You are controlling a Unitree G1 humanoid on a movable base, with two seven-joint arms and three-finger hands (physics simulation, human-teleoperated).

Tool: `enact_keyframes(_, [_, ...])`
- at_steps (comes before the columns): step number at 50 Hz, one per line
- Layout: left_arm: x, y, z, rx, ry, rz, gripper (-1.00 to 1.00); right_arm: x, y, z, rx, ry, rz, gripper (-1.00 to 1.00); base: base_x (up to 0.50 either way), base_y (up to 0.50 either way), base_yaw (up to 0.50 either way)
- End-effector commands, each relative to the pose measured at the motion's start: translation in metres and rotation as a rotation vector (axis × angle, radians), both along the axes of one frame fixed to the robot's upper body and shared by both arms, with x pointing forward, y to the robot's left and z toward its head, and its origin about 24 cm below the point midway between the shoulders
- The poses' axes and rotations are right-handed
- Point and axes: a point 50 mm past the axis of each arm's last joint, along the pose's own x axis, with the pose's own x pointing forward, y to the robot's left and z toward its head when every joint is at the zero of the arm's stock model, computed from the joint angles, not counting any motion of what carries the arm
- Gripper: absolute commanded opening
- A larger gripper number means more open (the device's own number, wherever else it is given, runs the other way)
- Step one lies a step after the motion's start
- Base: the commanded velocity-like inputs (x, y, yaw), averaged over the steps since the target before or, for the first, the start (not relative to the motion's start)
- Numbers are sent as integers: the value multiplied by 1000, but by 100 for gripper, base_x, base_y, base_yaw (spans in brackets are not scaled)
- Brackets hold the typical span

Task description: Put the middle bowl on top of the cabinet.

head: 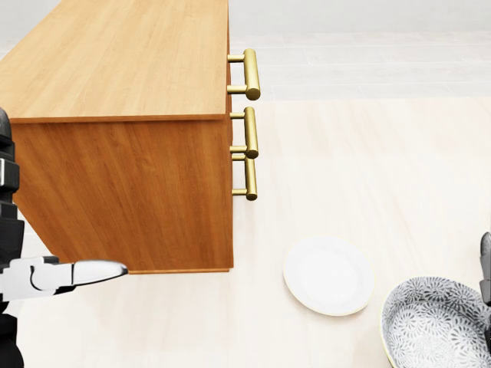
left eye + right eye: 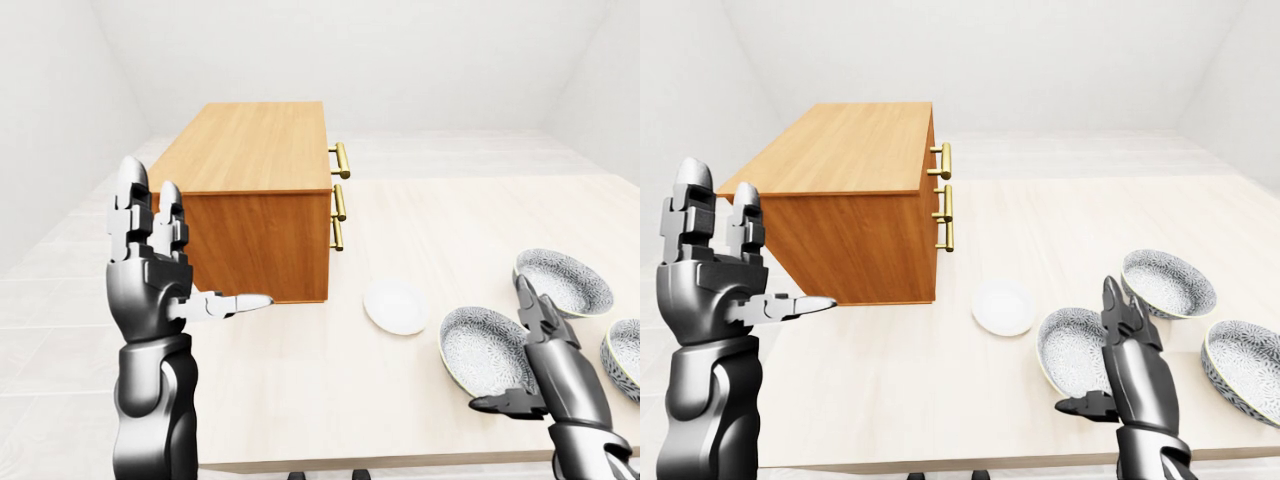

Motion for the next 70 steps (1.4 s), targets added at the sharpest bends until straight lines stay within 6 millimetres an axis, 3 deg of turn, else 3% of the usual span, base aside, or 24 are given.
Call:
enact_keyframes(1, [1,0,-2,3,10,1,100,0,1,1,-164,64,-54,100,0,0,0])
enact_keyframes(12, [2,0,-3,6,17,2,100,-1,12,9,-399,149,-77,100,0,0,0])
enact_keyframes(20, [1,0,-2,2,12,1,100,3,35,19,-434,135,-21,100,0,0,0])
enact_keyframes(32, [3,-1,-5,15,27,5,100,8,55,15,-567,127,50,100,0,0,0])
enact_keyframes(46, [1,-1,-2,12,11,8,100,8,48,7,-688,193,-2,100,0,0,0])
enact_keyframes(70, [0,0,-2,11,11,7,100,10,49,-1,-688,205,0,100,0,0,0])
